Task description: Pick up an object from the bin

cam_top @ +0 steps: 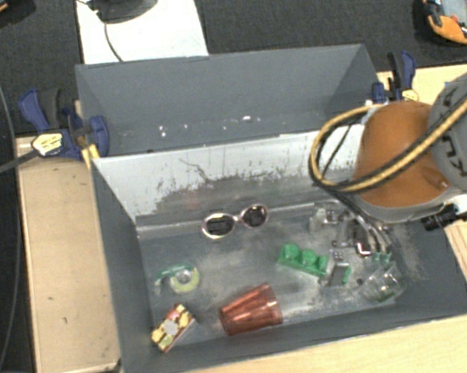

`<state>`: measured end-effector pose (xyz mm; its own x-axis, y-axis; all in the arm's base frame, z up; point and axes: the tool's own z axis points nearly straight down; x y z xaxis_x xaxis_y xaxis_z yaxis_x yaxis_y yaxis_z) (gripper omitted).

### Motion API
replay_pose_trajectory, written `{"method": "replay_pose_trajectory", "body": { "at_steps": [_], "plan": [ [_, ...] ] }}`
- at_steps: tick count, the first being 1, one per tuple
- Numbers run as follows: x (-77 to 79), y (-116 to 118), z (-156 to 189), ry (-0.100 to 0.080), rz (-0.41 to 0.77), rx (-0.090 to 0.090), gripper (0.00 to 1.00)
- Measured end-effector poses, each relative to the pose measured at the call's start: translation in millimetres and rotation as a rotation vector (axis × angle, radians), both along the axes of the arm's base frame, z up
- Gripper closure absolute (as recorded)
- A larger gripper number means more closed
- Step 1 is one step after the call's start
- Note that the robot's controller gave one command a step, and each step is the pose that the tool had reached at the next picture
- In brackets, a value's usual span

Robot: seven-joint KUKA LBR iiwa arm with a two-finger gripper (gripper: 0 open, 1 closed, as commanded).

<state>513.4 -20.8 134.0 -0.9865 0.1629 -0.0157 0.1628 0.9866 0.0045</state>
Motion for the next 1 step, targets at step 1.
{"method": "replay_pose_trajectory", "body": {
  "at_steps": [1],
  "plan": [
    [-20.9,17.0,-34.1,0.018,-0.107,0.002,0.0]
  ]
}}
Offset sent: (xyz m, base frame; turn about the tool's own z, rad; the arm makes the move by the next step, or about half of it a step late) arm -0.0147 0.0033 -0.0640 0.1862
